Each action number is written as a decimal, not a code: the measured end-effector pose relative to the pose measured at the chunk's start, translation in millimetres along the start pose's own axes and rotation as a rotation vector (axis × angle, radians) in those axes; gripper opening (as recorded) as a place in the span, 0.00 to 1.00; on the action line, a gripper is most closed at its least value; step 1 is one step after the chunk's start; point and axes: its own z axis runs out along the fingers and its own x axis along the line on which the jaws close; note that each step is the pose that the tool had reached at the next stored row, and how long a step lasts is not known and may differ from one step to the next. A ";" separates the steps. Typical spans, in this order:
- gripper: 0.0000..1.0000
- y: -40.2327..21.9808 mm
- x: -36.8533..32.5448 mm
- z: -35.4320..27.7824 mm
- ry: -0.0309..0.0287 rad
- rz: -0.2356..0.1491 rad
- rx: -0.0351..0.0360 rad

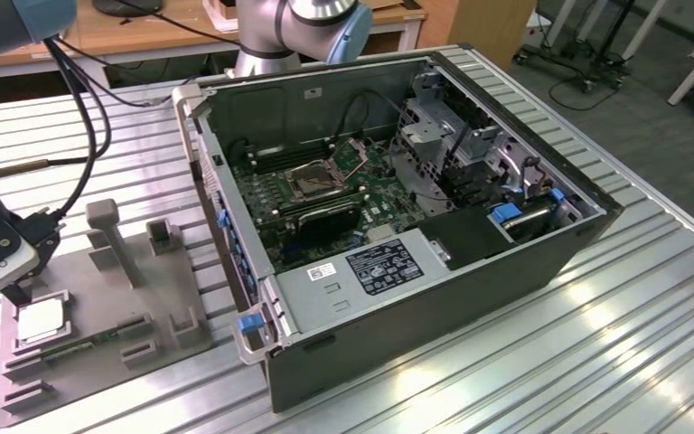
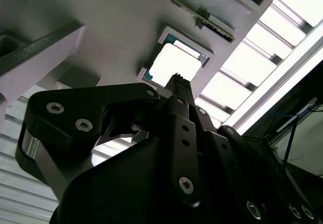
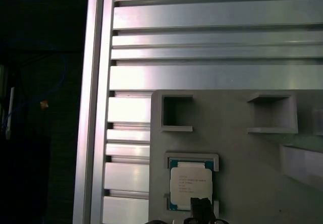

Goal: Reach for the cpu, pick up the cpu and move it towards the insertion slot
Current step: 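Reach for the cpu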

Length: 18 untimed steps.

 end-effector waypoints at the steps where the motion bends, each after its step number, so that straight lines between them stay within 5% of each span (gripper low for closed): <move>1: 0.10 0.0 0.0 0.9 0.0000 0.000 0.0000; 11: 0.10 -0.3 0.1 3.2 0.0000 0.000 0.0000; 18: 0.10 -0.7 0.1 10.3 0.0001 0.000 0.0001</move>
